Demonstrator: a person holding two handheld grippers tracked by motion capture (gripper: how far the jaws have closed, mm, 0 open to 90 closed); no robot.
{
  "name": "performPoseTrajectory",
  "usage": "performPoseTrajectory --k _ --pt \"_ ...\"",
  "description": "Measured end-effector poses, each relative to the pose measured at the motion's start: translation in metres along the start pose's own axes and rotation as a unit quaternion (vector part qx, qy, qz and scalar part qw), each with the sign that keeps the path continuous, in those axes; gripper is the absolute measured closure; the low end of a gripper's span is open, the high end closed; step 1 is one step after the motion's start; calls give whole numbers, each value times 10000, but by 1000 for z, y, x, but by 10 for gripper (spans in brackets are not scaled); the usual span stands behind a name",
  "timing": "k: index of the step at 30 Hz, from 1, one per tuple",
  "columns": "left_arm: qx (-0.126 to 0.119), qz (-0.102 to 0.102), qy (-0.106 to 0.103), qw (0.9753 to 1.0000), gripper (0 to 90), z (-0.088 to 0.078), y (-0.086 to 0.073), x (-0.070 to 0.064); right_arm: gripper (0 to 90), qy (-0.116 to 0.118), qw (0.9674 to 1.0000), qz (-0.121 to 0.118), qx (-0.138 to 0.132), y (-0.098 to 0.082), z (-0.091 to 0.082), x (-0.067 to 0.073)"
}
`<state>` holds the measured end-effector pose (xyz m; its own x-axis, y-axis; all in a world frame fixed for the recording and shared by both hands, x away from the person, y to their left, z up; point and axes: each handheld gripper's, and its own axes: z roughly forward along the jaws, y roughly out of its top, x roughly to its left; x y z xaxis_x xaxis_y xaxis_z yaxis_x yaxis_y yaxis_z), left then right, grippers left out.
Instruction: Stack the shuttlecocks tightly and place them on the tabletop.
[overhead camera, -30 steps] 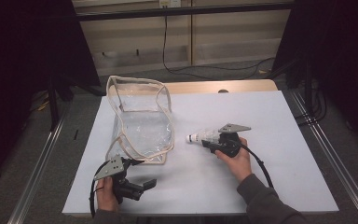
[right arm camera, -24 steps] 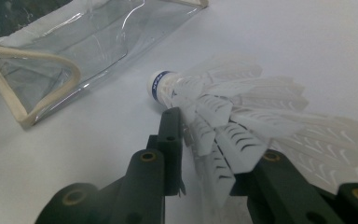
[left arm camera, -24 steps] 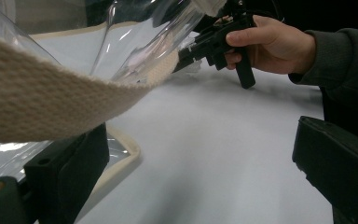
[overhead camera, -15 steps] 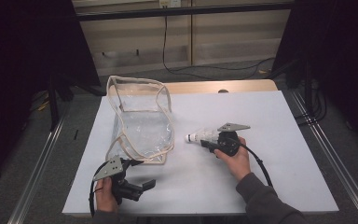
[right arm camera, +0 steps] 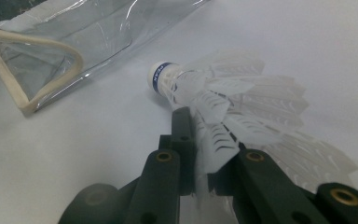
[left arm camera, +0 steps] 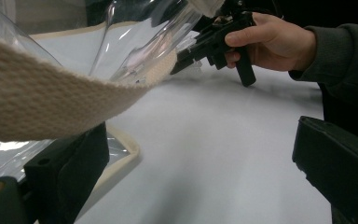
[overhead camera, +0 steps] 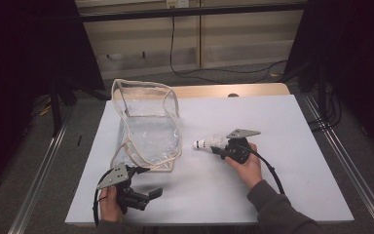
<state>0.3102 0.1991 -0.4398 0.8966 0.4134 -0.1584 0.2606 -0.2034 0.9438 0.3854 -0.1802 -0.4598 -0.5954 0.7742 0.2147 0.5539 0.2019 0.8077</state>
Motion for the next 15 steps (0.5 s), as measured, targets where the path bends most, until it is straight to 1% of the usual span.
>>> performPoseTrajectory --k 3,5,8,12,15 --pt "-23 -20 -1 10000 37 0 0 0 842 25 10000 10 -21 0 -1 0" --pt "-7 -9 6 10000 37 0 0 0 848 91 9999 15 -44 1 -2 0" --pt "-10 -7 2 10000 37 0 0 0 852 130 9999 -28 -45 2 -4 1" --pt "-7 -14 7 10000 37 0 0 0 859 203 9998 1 -33 3 -7 0" --pt "-9 -10 10 10000 37 0 0 -1 863 234 9997 34 -81 4 -10 -1"
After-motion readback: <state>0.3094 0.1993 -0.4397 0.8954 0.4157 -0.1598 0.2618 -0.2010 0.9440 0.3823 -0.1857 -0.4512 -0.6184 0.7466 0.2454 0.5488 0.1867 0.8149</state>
